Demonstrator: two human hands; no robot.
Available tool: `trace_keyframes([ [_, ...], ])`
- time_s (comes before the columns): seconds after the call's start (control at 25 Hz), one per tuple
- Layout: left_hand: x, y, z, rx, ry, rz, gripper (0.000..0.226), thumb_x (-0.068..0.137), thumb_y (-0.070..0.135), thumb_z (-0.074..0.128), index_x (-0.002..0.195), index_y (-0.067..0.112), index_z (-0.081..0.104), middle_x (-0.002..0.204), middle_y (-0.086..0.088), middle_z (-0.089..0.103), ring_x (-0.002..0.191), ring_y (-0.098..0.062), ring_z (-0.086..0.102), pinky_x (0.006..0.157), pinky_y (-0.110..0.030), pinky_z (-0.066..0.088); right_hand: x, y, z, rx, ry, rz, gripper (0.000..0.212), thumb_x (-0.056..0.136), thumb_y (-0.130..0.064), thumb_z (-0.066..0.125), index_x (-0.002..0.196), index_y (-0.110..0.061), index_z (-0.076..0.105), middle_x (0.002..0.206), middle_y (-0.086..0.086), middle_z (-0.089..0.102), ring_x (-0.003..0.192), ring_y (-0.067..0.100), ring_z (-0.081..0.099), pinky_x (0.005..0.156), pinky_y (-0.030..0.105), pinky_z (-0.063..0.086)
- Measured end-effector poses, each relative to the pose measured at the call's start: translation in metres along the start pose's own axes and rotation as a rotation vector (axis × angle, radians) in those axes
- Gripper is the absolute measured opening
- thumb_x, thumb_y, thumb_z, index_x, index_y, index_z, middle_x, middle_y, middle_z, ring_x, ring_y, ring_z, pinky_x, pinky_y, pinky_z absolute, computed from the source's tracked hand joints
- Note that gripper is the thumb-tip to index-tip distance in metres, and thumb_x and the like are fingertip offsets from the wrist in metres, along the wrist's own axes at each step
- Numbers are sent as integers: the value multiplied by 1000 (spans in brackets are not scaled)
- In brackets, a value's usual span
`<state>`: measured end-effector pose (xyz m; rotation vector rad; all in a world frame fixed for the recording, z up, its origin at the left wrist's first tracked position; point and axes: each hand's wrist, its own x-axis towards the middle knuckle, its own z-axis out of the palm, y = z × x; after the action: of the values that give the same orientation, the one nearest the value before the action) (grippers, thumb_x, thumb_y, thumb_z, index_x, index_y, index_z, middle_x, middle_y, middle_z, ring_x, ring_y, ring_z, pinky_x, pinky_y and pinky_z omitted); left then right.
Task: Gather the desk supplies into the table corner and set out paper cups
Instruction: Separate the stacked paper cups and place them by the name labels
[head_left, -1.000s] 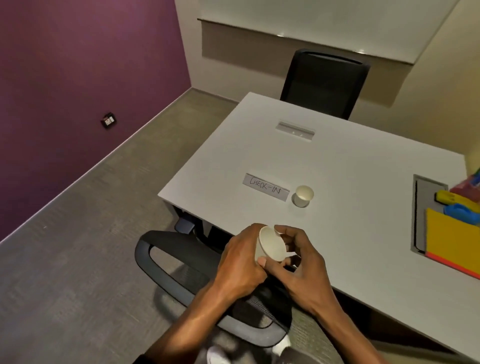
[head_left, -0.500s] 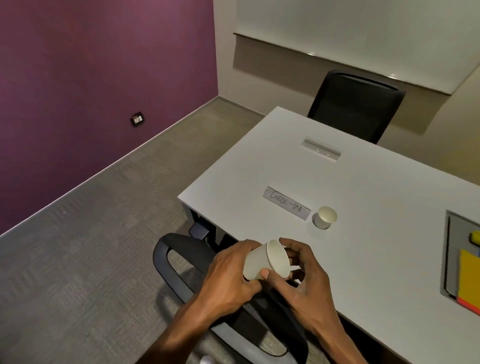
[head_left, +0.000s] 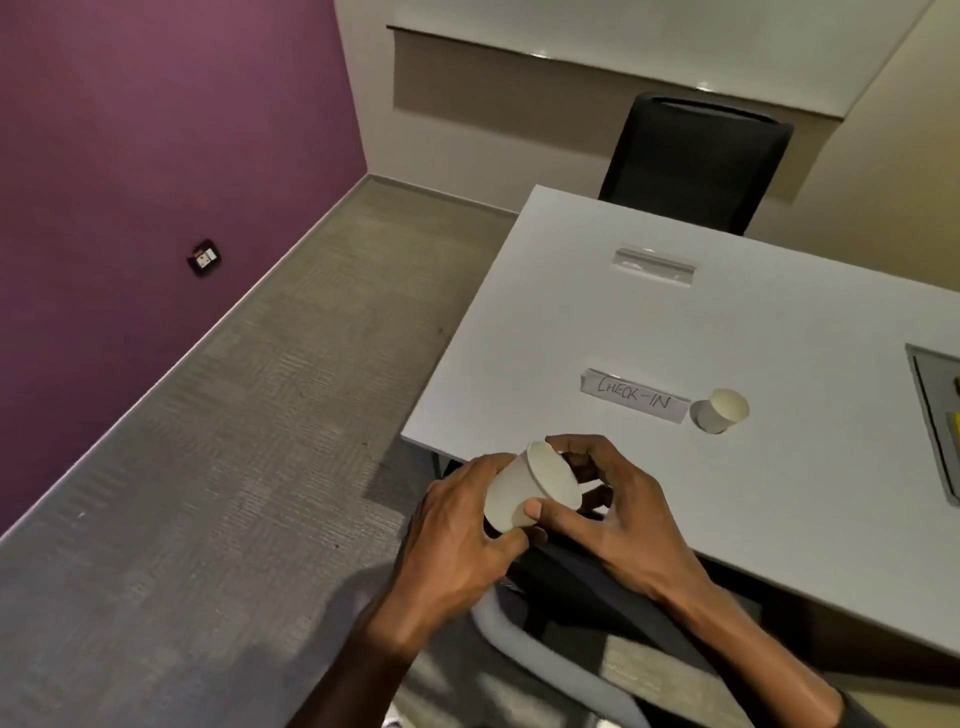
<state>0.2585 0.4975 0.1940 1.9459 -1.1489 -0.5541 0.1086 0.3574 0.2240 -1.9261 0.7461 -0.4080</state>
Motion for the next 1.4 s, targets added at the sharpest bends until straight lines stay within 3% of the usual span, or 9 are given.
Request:
trace_keyframes([
  [0.2, 4, -59, -102, 9, -75, 65, 55, 81, 40, 76, 131, 37, 55, 117, 19, 67, 103, -5, 65, 84, -34, 58, 25, -55, 91, 28, 46, 45, 57, 78, -49, 87, 127, -39, 60, 118, -12, 70, 107, 11, 69, 82, 40, 63],
  [0.36, 26, -99, -157, -5, -57, 72, 49, 82, 35, 77, 126, 38, 57, 113, 19, 67, 98, -7, 65, 76, -34, 56, 62, -82, 150, 49, 106, 42, 60, 76, -47, 88, 128, -36, 60, 121, -13, 68, 108, 11, 68, 77, 36, 64],
  [0.68, 109, -162, -215, 25, -117, 84, 55, 80, 38, 80, 129, 39, 55, 116, 20, 68, 103, -6, 67, 85, -38, 58, 160, -98, 206, 65, 200, 76, 57, 76, -55, 85, 124, -34, 64, 118, -14, 69, 108, 8, 67, 73, 19, 56],
  [0.76, 144, -181, -227, 42, -134, 87, 53, 80, 42, 81, 126, 39, 56, 113, 20, 69, 99, -5, 67, 83, -38, 57, 197, -91, 219, 91, 241, 74, 60, 73, -58, 85, 125, -35, 64, 119, -13, 70, 108, 10, 67, 73, 21, 56],
  [0.92, 217, -202, -251, 69, -175, 100, 54, 78, 51, 81, 125, 38, 58, 113, 20, 70, 99, -4, 68, 83, -37, 57, 270, -86, 232, 131, 297, 95, 63, 72, -56, 87, 126, -37, 62, 116, -13, 71, 104, 11, 69, 77, 28, 59],
  [1.4, 472, -204, -250, 62, -406, 237, 55, 75, 39, 90, 121, 32, 61, 114, 18, 71, 103, -3, 69, 80, -31, 61, 459, -73, 184, 39, 620, 136, 66, 75, -53, 87, 129, -32, 55, 122, -18, 65, 108, 9, 66, 74, 29, 61],
])
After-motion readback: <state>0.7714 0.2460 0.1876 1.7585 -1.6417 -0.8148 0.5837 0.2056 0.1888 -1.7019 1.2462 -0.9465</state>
